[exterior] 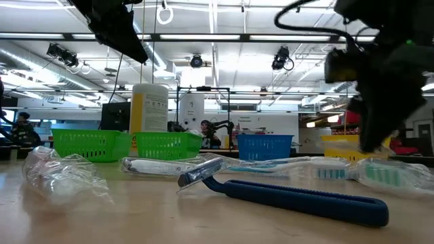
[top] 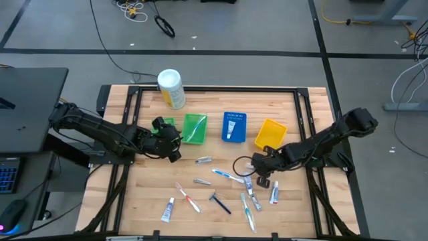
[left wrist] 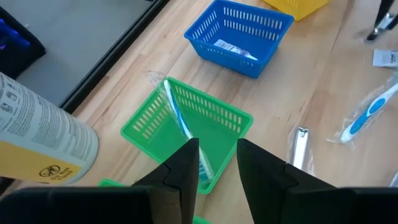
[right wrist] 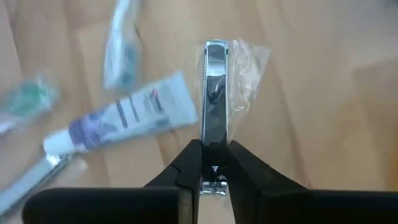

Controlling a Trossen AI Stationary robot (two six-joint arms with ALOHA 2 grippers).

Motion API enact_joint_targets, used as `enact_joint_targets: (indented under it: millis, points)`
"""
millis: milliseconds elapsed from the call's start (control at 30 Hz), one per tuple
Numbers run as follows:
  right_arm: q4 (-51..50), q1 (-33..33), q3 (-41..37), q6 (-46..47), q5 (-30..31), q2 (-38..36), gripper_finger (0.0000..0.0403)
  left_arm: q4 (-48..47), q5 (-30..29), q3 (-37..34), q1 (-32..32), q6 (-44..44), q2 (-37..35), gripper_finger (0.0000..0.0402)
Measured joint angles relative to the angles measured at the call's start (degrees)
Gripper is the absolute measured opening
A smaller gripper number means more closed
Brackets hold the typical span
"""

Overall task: Pick & Place Travel size toiletries
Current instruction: Put the silver nail cutter into the yellow bin, then put the blue razor into the left green bin

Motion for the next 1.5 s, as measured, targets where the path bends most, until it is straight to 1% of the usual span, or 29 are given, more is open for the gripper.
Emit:
enact_joint_targets:
  millis: [67,133,200,333,367,433,600,767,833,933,1033,1267,1400,1500]
  points:
    - [-0.4,-1.2,1.8,-2.7,0.3,-1.1,0.0055,0.0,0.0,0.0,0.0,0.6,0.0,0.0116]
    - [-1.8,-2.5,3.6,-5.2,1.8,-2.9,0.0055,0.0,0.0,0.0,0.0,0.6,0.0,0.0116]
    - [-6.2,-3.8,4.7,-7.4,5.3,-4.5,0.0054,0.0,0.0,0.0,0.0,0.6,0.0,0.0116]
    - [-13.3,-7.6,5.5,-9.4,15.4,-8.7,0.0055,0.0,0.0,0.0,0.0,0.6,0.0,0.0116]
    - [-14.8,-8.8,5.2,-9.1,17.3,-9.7,0.0056,0.0,0.0,0.0,0.0,0.6,0.0,0.0116]
    - [-17.8,-11.8,4.4,-8.7,18.6,-11.0,0.0057,0.0,0.1,0.0,0.0,0.6,0.0,0.0116]
    - [-26.7,-19.8,2.1,-7.7,15.8,-11.9,0.0058,0.0,0.2,0.0,0.0,0.6,0.0,0.0116]
    - [-25.7,-25.7,-3.0,-7.7,13.5,-11.9,0.0059,0.0,0.2,0.0,0.0,0.6,0.0,0.0116]
    - [-22.8,-27.1,-4.0,-8.6,13.6,-11.8,0.0059,0.0,0.1,0.0,0.0,0.6,0.0,0.0116]
    - [-20.5,-28.4,-4.8,-11.6,12.9,-11.8,0.0066,0.0,0.0,0.0,0.0,0.6,0.0,0.0116]
    - [-19.0,-29.7,-5.0,-13.5,10.7,-11.7,0.0084,0.0,0.0,0.0,0.0,0.5,0.0,0.0116]
    - [-19.1,-31.3,-5.1,-13.5,10.6,-11.6,0.0133,0.0,0.0,0.0,0.0,0.5,0.0,0.0116]
    - [-18.6,-31.3,-5.1,-13.5,10.5,-11.6,0.0151,0.0,0.0,0.0,0.0,0.4,0.0,0.0116]
    - [-16.1,-31.1,-5.1,-13.0,10.0,-11.6,0.0161,0.0,0.0,0.0,0.0,0.4,0.0,0.0116]
